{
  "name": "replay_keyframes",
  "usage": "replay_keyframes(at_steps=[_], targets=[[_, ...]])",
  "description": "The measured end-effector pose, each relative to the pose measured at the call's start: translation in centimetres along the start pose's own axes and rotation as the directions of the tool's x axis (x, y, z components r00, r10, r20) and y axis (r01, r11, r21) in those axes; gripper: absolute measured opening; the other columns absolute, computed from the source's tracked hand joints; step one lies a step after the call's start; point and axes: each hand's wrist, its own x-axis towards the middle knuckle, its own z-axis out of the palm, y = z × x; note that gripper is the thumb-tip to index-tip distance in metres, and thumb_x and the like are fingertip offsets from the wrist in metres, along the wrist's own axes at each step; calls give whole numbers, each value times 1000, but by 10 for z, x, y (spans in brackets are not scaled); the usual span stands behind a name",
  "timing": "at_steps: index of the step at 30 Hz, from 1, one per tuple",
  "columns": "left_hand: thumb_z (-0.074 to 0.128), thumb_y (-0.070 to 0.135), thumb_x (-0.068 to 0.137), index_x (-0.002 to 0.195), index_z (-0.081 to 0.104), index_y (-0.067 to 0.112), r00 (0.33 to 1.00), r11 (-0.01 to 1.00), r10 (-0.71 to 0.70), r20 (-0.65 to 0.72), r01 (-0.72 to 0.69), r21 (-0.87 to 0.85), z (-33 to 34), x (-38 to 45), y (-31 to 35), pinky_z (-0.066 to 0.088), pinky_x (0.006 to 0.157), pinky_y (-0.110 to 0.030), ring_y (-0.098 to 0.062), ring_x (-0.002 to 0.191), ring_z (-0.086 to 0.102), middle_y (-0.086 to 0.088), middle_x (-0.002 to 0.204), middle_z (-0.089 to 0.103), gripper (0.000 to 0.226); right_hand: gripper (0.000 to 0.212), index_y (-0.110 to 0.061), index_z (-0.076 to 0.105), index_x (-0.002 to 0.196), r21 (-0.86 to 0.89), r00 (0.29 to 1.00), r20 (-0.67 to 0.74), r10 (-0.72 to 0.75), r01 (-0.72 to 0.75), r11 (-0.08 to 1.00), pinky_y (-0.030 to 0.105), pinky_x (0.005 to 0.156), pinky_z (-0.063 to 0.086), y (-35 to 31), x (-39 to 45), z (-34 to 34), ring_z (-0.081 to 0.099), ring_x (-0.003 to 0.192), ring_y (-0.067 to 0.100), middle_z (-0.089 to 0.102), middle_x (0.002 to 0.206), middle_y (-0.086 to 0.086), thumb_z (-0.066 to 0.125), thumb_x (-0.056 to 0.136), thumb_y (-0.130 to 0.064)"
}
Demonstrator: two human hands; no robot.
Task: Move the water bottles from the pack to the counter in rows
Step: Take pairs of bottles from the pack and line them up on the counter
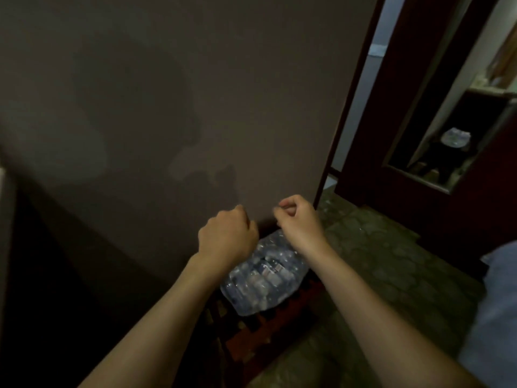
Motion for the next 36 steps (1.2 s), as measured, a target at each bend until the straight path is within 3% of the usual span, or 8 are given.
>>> replay_keyframes(at_steps=[8, 11, 15, 20, 24, 29, 32, 36], targets=[[39, 37, 97, 109, 57, 15, 970, 994, -73, 234, 90, -66, 113, 62, -2, 42, 72, -32, -30, 98, 61, -9, 110, 64, 31, 16, -16, 62, 102, -95, 967, 118, 227, -217, 972, 39, 83, 55, 105, 60, 4, 66, 91, 22, 67, 94, 4, 60, 90, -27], [40, 37, 97, 106, 59, 15, 933, 977, -153, 327, 192, -89, 153, 90, -12, 46, 74, -31, -27, 97, 62, -7, 108, 65, 30, 11, -13, 62, 98, -171, 922, 219, 319, -286, 943, 34, 82, 52, 139, 87, 13, 65, 93, 23, 66, 95, 8, 58, 93, -22], [40, 34, 98, 86, 56, 16, 880, 942, -237, 412, 312, -125, 197, 120, -23, 47, 70, -31, -19, 81, 57, -7, 100, 68, 27, 7, -21, 59, 99, -247, 843, 337, 419, -350, 903, 31, 82, 51, 182, 115, 28, 63, 94, 17, 64, 97, -1, 58, 94, -27], [42, 34, 98, 114, 60, 14, 817, 910, -311, 486, 404, -97, 240, 141, -25, 45, 74, -31, -23, 94, 59, -7, 114, 64, 31, 19, -10, 63, 106, -355, 792, 371, 485, -361, 862, 24, 68, 47, 225, 149, 33, 61, 85, 15, 62, 89, -1, 56, 95, -24], [43, 32, 96, 120, 57, 12, 751, 884, -351, 559, 462, -66, 273, 155, -29, 49, 80, -32, -25, 101, 60, -9, 119, 62, 34, 20, -9, 64, 105, -401, 746, 423, 514, -355, 845, 20, 59, 42, 255, 176, 46, 56, 73, 8, 61, 85, -2, 55, 95, -23], [43, 30, 98, 123, 57, 15, 693, 848, -391, 606, 527, -54, 302, 173, -31, 46, 73, -26, -17, 93, 60, -6, 116, 64, 32, 25, -4, 62, 111, -433, 645, 527, 553, -356, 828, 24, 66, 43, 288, 199, 63, 60, 87, 20, 63, 95, 7, 53, 95, -22], [43, 29, 99, 130, 53, 17, 656, 801, -444, 610, 596, -58, 319, 187, -23, 45, 70, -22, -12, 87, 58, -5, 120, 64, 34, 27, -8, 60, 115, -477, 573, 592, 567, -318, 819, 25, 66, 44, 311, 221, 71, 56, 84, 14, 60, 95, 0, 53, 95, -25], [43, 29, 100, 131, 52, 15, 577, 723, -503, 643, 689, -53, 346, 202, -16, 47, 73, -23, -12, 87, 61, -4, 116, 63, 36, 29, -11, 59, 118, -532, 518, 616, 594, -283, 798, 28, 75, 47, 335, 250, 86, 56, 87, 17, 65, 112, 8, 50, 97, -29]])
